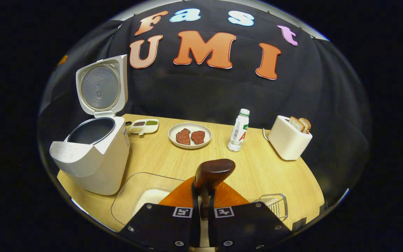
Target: Close the left gripper, press the button to open the rice cooker; take a wooden spoon from the chopstick holder with the right hand, scoop a spoonful of rice and pour it into the rice cooker, then put the wooden spoon back into the chopstick holder.
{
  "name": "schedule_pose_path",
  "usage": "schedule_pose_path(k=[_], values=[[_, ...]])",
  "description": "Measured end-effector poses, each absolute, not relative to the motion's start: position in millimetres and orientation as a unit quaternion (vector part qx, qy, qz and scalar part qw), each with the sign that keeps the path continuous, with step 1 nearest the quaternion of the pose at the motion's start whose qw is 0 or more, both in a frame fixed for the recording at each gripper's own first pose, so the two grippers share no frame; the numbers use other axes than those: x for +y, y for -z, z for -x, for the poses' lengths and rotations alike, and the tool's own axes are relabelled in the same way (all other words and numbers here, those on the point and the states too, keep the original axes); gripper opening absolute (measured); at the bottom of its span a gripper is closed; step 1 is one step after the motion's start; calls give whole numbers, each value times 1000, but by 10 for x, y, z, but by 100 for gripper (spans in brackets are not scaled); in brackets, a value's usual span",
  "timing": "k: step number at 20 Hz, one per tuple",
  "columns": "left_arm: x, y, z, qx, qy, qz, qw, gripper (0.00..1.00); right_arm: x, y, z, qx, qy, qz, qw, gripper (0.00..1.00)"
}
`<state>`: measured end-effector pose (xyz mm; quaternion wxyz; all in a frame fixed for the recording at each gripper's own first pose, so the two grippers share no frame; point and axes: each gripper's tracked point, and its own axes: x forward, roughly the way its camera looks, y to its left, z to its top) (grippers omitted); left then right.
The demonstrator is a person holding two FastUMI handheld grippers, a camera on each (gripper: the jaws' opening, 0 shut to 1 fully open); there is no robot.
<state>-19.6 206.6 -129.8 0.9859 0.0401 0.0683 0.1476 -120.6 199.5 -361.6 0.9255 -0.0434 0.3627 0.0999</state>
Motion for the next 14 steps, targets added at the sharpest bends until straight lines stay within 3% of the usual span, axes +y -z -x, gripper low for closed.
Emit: schedule_pose_path(k=[7,14], values=[[2130,1453,117,87,-141,-37,985,100,2383,3769,1493,393,-112,-51,911,8],[2177,1508,63,95,-129,-47,986,100,2424,3845,1482,435,-59,-172,882,8]])
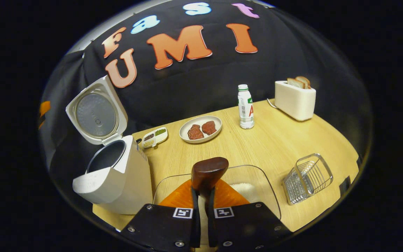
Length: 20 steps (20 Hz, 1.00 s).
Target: Close the left gripper, press the button to open the rice cooker; take a wooden spoon from the chopstick holder with the right hand, scoop a spoonful of rice and pour it into the rice cooker, then put the wooden spoon back into the chopstick holder.
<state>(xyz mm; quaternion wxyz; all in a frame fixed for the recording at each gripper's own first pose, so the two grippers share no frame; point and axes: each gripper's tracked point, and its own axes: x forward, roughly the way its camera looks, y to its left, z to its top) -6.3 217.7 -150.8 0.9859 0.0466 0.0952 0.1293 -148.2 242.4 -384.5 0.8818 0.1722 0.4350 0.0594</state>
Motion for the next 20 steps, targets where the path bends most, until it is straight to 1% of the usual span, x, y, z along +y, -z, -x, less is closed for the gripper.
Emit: schedule_pose_path(k=[4,7,10,16,20], values=[[2263,1554,111,100,-135,-39,985,100,2599,3809,1509,445,-76,-175,875,8],[2353,1558,164,99,-143,-39,984,100,2671,3800,1553,465,-88,-201,858,8],[2424,1565,199,100,-150,-36,983,100,2650,3841,1514,486,-79,-230,839,8],[2424,1599,226,102,-154,-33,982,100,2574,3887,1531,514,-65,-337,786,8],[2333,1591,199,103,-147,-33,983,100,2406,4018,1519,525,-41,-426,736,8]])
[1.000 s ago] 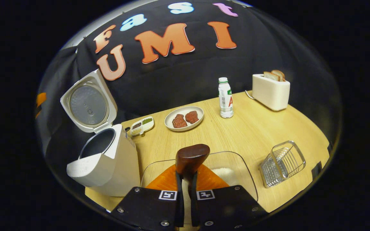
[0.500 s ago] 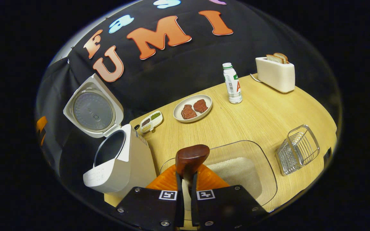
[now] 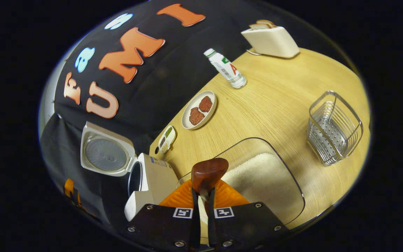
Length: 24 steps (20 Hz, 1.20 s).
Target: Close the left gripper, press the button to open the rice cooker; take a wooden spoon from the chopstick holder with the right hand, scoop a spoonful of rice and pour it into the rice cooker, then put the wooden spoon back into the chopstick holder.
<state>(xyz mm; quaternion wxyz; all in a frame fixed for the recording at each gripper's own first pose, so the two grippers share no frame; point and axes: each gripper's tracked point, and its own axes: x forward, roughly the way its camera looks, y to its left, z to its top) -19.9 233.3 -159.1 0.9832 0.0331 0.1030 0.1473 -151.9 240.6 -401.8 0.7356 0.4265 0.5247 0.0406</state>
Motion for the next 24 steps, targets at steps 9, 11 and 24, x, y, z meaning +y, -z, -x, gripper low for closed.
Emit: schedule_pose_path(k=[9,11,24], values=[[2137,1599,172,107,-132,-41,985,100,1831,3893,1454,483,-16,-513,710,8],[2104,1586,166,106,-130,-38,985,100,1719,3823,1373,468,-10,-535,703,8],[2171,1523,276,98,-141,-31,985,100,1896,3035,805,399,-26,-698,594,8]])
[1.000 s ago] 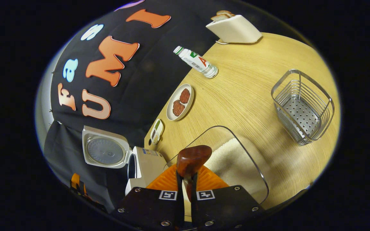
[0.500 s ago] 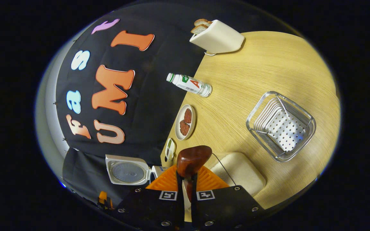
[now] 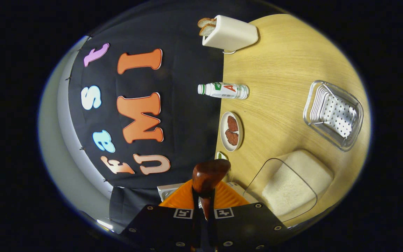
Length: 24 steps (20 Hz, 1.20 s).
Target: Close the left gripper, press the button to open the rice cooker; take a wooden spoon from the chopstick holder with the right hand, scoop a spoonful of rice and pour it into the rice cooker, then put the wooden spoon back into the chopstick holder.
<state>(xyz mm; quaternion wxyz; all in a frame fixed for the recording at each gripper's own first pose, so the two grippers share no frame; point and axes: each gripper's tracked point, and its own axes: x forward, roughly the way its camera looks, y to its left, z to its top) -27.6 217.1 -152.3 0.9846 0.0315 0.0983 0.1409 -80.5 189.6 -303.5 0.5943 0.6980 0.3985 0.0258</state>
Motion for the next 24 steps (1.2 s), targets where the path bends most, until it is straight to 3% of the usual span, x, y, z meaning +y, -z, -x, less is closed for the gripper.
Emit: schedule_pose_path(k=[9,13,19,22,24], values=[[2538,1500,477,88,-177,-34,980,100,2942,2487,405,416,-97,-720,546,7],[2793,1549,600,89,-201,-35,975,100,3408,2473,313,443,-114,-700,548,8],[3090,1640,769,96,-219,-42,970,100,3961,2332,99,449,-144,-642,604,7],[3211,1675,740,101,-226,-44,968,100,4150,2450,-9,446,-157,-572,670,7],[3339,1722,764,106,-233,-44,966,100,4247,2532,-36,451,-161,-536,695,7]])
